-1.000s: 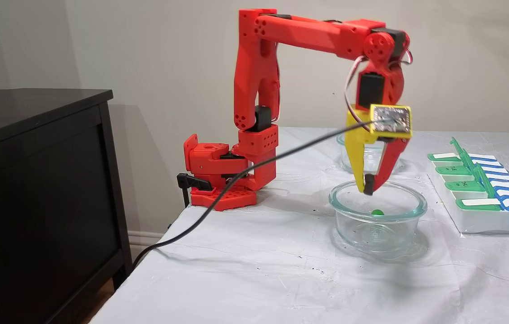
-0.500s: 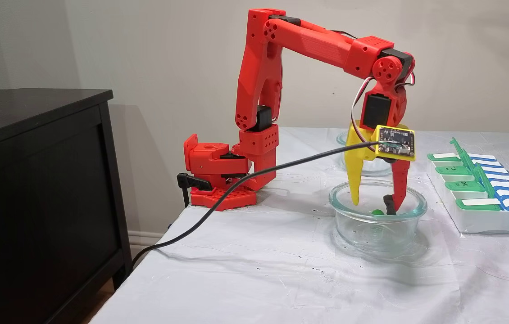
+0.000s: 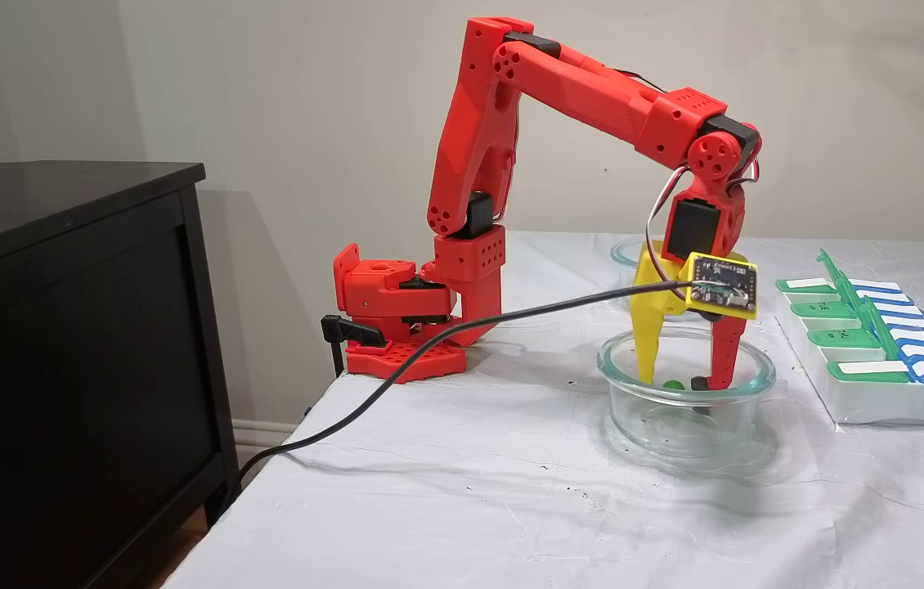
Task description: Sort medicines into box.
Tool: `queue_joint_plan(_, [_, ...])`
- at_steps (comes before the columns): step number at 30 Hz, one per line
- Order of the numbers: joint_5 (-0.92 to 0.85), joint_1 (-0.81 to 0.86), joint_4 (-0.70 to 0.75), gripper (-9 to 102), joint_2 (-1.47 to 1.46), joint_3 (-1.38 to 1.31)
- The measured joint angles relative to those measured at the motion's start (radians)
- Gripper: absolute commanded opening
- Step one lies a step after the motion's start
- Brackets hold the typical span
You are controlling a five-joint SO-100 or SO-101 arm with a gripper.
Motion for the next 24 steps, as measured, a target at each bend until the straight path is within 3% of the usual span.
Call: queue_joint_plan(24, [-0.066,-0.040,0.279,17,-0.199,-0.146])
